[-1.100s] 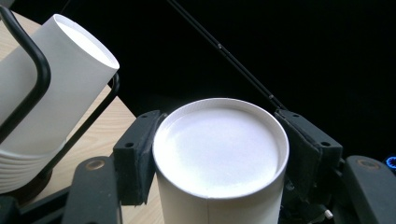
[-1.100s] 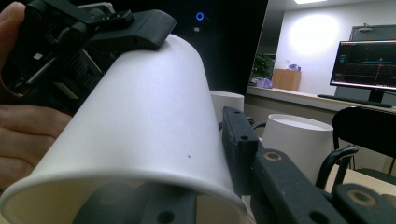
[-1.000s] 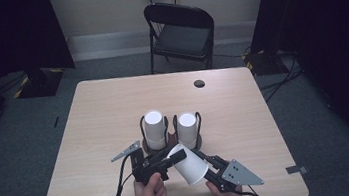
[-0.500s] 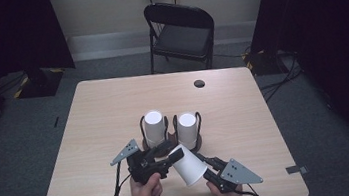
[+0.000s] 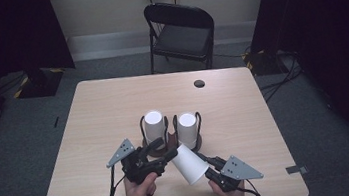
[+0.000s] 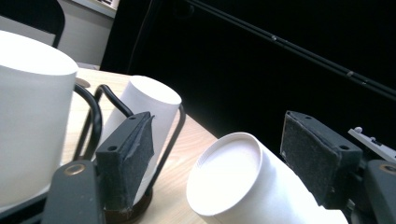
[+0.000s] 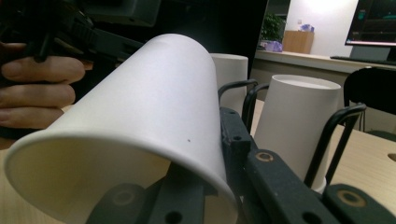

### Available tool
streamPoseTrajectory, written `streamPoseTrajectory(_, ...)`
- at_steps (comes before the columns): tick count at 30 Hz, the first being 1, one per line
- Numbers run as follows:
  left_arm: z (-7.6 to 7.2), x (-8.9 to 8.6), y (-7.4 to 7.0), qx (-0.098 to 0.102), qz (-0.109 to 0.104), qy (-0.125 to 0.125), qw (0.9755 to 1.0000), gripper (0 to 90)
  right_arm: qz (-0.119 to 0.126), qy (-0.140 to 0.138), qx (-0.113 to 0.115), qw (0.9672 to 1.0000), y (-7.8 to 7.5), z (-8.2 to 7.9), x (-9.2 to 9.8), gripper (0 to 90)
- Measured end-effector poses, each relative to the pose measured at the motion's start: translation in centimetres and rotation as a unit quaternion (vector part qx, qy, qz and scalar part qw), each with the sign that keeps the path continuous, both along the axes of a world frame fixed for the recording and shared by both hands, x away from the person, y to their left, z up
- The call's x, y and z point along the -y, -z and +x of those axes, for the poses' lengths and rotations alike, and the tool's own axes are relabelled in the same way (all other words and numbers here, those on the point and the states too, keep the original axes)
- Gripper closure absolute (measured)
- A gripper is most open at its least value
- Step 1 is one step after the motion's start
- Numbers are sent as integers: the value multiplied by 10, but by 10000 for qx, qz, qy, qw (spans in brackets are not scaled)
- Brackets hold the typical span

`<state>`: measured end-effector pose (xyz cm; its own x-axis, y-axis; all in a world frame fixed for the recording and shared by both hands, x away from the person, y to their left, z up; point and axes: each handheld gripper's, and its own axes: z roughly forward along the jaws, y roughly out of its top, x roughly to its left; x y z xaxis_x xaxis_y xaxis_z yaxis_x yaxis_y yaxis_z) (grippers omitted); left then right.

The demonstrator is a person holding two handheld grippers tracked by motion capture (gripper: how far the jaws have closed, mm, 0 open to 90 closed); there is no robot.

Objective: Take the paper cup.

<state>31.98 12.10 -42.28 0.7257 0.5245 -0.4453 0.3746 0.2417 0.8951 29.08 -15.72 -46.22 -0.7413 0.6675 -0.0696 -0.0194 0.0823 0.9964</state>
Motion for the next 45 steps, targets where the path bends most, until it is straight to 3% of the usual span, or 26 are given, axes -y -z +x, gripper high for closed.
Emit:
streamPoseTrajectory(7,-3,-4,-2,188,386,-95,9990,245,-150,49,-358,9992,-2,4,5,878)
streamPoseTrajectory(13,-4,-3,-1,347,560,-122,9978,230,-221,78,-456,9987,-4,6,7,878)
streamPoseTrajectory(16,-5,-3,2,397,595,27,9974,216,-201,77,-556,9982,-5,7,8,878)
streamPoseTrajectory(19,-7,-3,4,517,796,167,9953,193,-179,59,-685,9975,-6,8,10,878)
streamPoseTrajectory(22,-9,-2,2,609,1186,10,9911,195,-257,105,-839,9961,-7,8,13,878)
streamPoseTrajectory(26,-8,0,3,656,1520,141,9861,207,-366,92,-1067,9936,-8,10,17,878)
streamPoseTrajectory(28,-8,0,5,708,1814,197,9806,217,-418,146,-1176,9921,-8,11,20,878)
streamPoseTrajectory(31,-7,0,8,688,1826,254,9805,225,-540,189,-1325,9895,-9,13,23,878)
streamPoseTrajectory(32,-7,0,8,736,1867,268,9793,225,-568,212,-1351,9890,-9,14,25,879)
streamPoseTrajectory(35,-9,5,8,895,2132,334,9723,216,-636,207,-1484,9867,-12,18,27,879)
streamPoseTrajectory(36,-8,6,9,914,2174,319,9713,204,-671,198,-1532,9857,-13,19,28,879)
streamPoseTrajectory(38,-8,10,10,968,2211,242,9701,147,-730,192,-1607,9841,-16,21,28,879)
streamPoseTrajectory(40,-6,14,10,992,2141,191,9716,149,-705,160,-1674,9832,-18,24,29,878)
streamPoseTrajectory(41,-5,16,10,1042,2174,190,9703,156,-676,144,-1706,9829,-19,25,30,878)
streamPoseTrajectory(44,-5,25,12,1089,2391,293,9644,154,-703,157,-1791,9812,-22,28,32,878)
streamPoseTrajectory(45,-5,27,13,1124,2545,314,9600,156,-714,144,-1825,9805,-23,29,33,878)
